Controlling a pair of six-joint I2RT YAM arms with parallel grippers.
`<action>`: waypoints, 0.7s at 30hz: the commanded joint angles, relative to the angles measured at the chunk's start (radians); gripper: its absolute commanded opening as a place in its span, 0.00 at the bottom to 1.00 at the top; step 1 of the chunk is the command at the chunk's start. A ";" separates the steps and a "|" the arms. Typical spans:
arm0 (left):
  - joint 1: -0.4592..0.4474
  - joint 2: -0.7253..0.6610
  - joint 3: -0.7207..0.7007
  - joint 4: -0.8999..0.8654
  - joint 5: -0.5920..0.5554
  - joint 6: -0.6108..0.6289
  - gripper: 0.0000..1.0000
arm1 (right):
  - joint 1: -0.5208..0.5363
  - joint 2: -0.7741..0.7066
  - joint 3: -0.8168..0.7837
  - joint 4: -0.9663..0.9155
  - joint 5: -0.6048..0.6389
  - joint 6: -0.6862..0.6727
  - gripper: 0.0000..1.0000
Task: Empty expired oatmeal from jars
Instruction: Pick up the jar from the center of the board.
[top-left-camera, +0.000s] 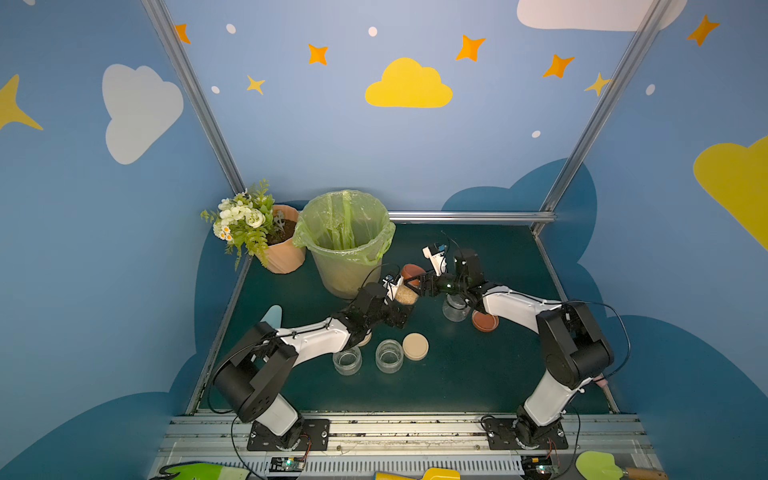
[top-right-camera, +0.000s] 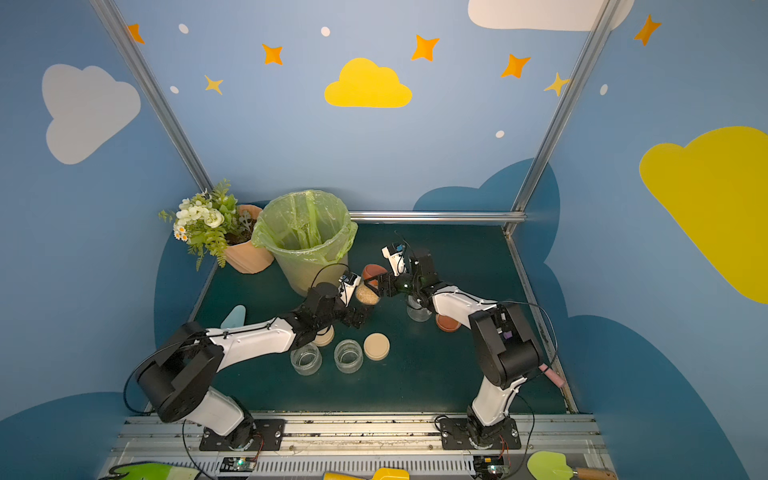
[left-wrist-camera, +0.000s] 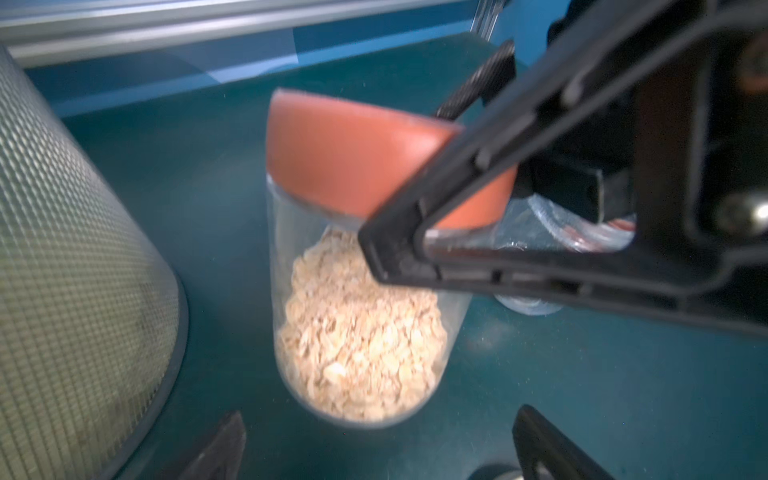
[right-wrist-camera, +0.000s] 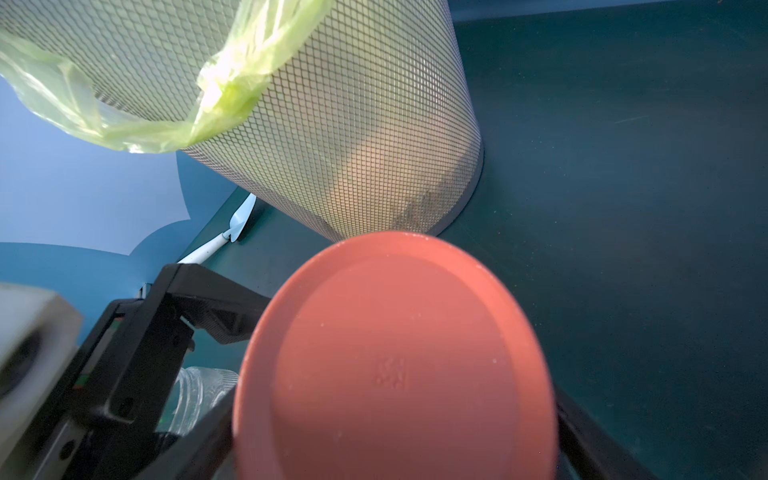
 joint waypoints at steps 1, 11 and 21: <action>-0.003 0.039 0.046 0.054 0.002 0.037 1.00 | -0.006 -0.072 -0.007 0.076 -0.046 0.029 0.37; -0.005 0.133 0.079 0.146 0.044 0.043 1.00 | -0.009 -0.104 -0.019 0.077 -0.053 0.055 0.37; -0.005 0.147 0.069 0.241 0.033 0.042 1.00 | -0.008 -0.131 -0.029 0.062 -0.051 0.055 0.37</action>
